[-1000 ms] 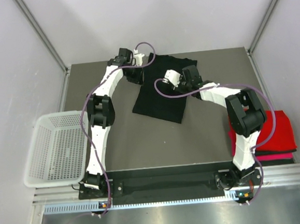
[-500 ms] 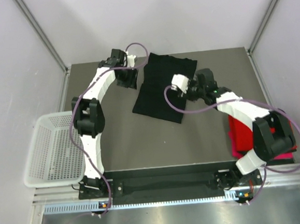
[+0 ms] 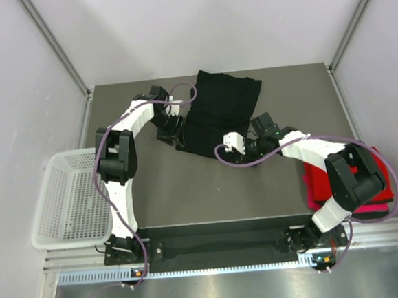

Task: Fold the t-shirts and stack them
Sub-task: Fold the tshirt, then neatly place the folded tshirt to the corner

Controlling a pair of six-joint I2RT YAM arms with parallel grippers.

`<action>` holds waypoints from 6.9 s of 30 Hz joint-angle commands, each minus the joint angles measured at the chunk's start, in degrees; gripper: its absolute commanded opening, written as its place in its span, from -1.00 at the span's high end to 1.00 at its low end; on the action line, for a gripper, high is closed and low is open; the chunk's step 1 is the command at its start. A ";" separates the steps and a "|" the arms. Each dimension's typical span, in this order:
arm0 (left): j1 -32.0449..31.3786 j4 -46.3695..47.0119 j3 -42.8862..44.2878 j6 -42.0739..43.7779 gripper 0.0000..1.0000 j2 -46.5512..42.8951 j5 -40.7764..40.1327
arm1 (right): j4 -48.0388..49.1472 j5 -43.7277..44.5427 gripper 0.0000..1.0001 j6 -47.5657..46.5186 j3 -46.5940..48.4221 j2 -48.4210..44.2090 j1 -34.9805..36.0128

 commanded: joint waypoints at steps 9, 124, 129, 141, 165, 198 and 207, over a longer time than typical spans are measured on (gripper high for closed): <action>0.55 2.69 2.06 -0.47 -0.22 3.32 1.42 | 2.02 -3.64 0.00 -0.16 3.26 4.46 4.70; -4.37 42.67 43.28 6.03 1.00 26.61 -7.10 | 20.75 13.93 0.96 16.54 38.05 25.99 -18.86; -4.98 54.62 41.96 6.73 0.37 27.32 -15.25 | 26.37 23.32 0.27 23.82 41.22 29.16 -18.68; -5.34 45.15 13.46 0.94 0.13 2.11 -16.06 | 9.32 1.66 -0.29 61.17 36.75 21.77 -25.36; -7.36 40.84 20.51 -16.99 0.30 19.32 14.25 | 31.12 -12.80 -0.44 90.37 27.17 35.23 -29.84; -7.36 41.10 23.33 -19.72 0.38 22.75 16.89 | 14.51 1.99 -0.40 84.12 35.51 41.37 -19.56; -7.36 40.40 22.45 -18.40 0.39 22.13 15.75 | 15.91 -2.14 -0.27 88.78 36.74 44.27 -18.33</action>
